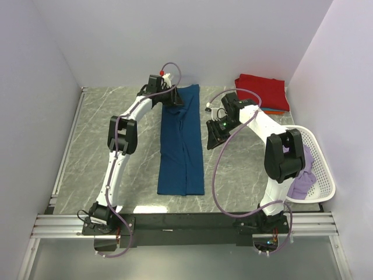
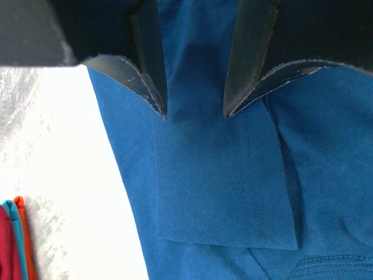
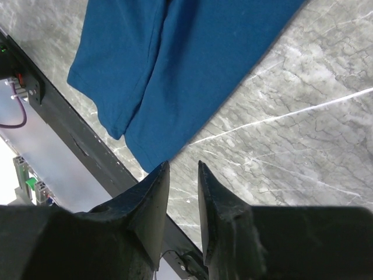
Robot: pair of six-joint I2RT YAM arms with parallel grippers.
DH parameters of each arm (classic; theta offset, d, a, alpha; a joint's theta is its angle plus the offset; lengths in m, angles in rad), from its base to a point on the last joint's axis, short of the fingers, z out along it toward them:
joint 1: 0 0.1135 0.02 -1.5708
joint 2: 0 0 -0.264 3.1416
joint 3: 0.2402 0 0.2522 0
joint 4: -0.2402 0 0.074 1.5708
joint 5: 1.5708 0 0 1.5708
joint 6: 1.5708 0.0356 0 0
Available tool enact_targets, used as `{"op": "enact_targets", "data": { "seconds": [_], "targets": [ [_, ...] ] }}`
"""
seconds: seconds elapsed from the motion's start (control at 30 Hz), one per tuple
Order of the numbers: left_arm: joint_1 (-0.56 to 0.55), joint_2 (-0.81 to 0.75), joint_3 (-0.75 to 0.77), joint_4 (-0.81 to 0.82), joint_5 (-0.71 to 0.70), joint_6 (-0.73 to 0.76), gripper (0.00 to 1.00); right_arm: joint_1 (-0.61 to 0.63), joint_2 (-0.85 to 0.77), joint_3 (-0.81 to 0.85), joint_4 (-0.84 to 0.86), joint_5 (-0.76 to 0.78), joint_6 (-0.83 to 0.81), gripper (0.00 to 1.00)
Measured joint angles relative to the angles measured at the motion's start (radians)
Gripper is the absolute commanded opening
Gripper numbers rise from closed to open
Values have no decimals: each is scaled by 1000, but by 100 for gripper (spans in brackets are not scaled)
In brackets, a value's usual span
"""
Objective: Fold and stack the t-shirts
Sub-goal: Fold the tshirt
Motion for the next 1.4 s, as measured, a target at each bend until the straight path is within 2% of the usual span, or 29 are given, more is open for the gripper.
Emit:
{"op": "enact_targets", "data": {
  "seconds": [0.07,0.13,0.23,0.3,0.43,0.53,0.67,0.8,1.1,1.33,1.4],
  "targets": [
    [0,2,0,12,8,-7,53,0,5,2,-5,2,-2,36],
    [6,2,0,26,17,-9,60,0,6,4,-10,3,-5,36],
    [16,-22,-30,60,42,-2,76,0,6,9,-8,2,-11,37],
    [29,-77,-88,74,65,5,87,3,6,16,-10,-5,-11,37],
    [76,-313,-283,104,110,51,99,14,5,45,-4,-19,-11,37],
    [133,-577,-473,158,176,78,100,37,5,47,7,-28,-11,36],
    [267,-940,-723,255,362,109,99,102,6,43,23,-34,-15,36],
    [380,-1101,-855,219,459,210,99,182,22,30,48,-35,-15,34],
    [389,-1416,-1344,-275,453,856,96,329,182,-64,139,-35,-7,32],
    [380,-1638,-1552,-516,442,1208,90,366,226,-93,142,-60,4,33],
    [365,-1670,-1603,-576,431,1313,89,377,222,-93,140,-55,-4,38]
  ]
}}
